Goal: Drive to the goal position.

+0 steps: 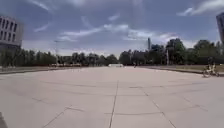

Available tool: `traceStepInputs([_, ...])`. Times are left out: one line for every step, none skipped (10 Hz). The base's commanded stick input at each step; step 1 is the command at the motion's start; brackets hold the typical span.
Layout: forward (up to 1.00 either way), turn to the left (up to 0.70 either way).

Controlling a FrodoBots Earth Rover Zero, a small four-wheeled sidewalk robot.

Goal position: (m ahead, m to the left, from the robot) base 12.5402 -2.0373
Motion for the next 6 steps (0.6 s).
traceStepInputs([0.56, 0.00])
traceStepInputs([0.56, 0.00])
traceStepInputs([0.56, 0.00])
traceStepInputs([0.56, 0.00])
traceStepInputs([0.56, 0.06])
traceStepInputs([0.56, 0.12])
